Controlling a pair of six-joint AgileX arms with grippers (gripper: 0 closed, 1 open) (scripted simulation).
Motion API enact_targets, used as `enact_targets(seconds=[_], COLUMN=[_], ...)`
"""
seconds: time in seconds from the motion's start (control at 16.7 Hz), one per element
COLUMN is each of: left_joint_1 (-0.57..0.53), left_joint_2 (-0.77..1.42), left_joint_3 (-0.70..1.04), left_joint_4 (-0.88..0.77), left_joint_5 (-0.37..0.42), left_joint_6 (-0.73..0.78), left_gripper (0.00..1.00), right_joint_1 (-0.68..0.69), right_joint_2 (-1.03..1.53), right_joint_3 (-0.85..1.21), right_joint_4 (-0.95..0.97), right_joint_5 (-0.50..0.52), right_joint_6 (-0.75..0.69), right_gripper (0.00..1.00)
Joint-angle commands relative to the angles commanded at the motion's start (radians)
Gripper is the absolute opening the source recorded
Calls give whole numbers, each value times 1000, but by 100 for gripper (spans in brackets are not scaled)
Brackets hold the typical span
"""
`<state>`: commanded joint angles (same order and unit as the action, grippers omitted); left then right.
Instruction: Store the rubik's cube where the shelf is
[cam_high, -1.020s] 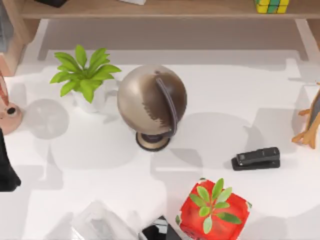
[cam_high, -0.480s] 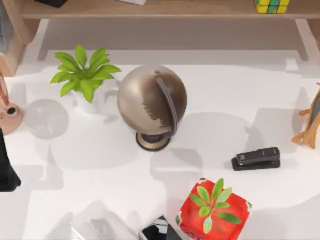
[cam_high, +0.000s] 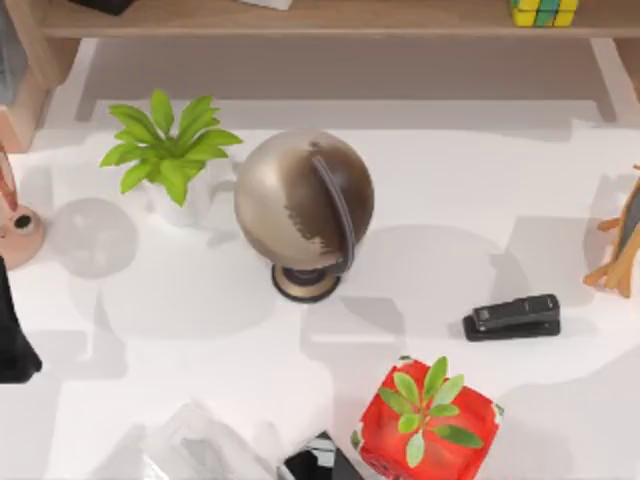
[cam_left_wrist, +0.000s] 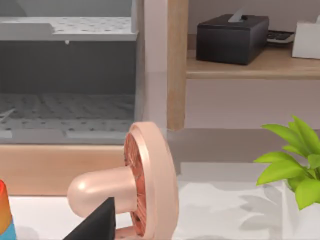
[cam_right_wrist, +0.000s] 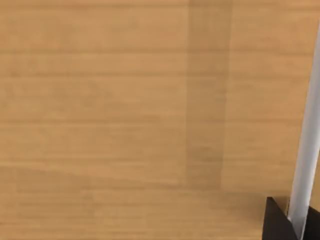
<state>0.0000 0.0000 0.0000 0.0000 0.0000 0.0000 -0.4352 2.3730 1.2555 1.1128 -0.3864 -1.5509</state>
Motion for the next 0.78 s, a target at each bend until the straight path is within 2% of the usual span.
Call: enact_targets(seconds=[0.12,0.78], left_joint_1=[0,0], left_joint_2=[0,0], left_joint_3=[0,0], left_joint_4=[0,0], left_joint_5=[0,0], left_joint_6=[0,0], left_gripper=[100,100], right_joint_1=[0,0], right_joint_2=[0,0], right_joint_3=[0,0], right_joint_4=[0,0], right_joint_5=[0,0], right_joint_6=[0,0], right_gripper=[0,83])
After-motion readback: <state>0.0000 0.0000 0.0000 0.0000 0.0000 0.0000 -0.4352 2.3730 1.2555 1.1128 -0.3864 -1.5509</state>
